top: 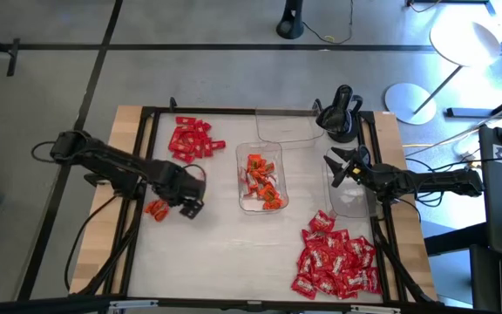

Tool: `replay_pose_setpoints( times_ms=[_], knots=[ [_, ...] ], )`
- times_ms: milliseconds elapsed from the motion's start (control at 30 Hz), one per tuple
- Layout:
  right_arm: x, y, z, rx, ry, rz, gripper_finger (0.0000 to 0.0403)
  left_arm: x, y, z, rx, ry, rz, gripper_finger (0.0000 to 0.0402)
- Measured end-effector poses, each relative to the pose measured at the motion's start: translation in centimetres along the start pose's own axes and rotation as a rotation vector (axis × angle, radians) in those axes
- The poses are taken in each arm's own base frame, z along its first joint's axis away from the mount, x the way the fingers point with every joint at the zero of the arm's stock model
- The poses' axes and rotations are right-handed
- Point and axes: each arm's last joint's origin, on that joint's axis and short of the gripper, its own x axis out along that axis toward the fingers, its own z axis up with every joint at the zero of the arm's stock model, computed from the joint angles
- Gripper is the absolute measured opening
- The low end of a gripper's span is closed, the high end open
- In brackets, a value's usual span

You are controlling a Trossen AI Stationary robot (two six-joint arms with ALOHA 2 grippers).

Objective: Sort candy
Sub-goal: Put the orange chocolate into the bottom left transparent bin

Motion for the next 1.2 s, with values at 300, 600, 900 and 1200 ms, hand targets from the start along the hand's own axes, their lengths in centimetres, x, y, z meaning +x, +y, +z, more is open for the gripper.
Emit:
replay_pose_setpoints(
  times_ms=[300, 600, 900, 1200],
  knots=[
    [0.0, 0.0, 0.0, 0.002, 0.001, 0.001, 0.0230, 1.9, 1.3, -1.7, -0.048, 0.073, 0.101, 0.0264],
    [0.0, 0.0, 0.0, 0.001, 0.001, 0.002, 0.0230, 3.7, 2.8, -2.4, -0.082, 0.104, 0.176, 0.0264],
    [0.0, 0.0, 0.0, 0.001, 0.001, 0.002, 0.0230, 5.0, 2.8, -2.3, -0.089, 0.086, 0.099, 0.0264],
    [0.0, 0.0, 0.0, 0.001, 0.001, 0.002, 0.0230, 5.2, 2.9, -2.3, -0.049, 0.087, 0.089, 0.0255]
  ],
)
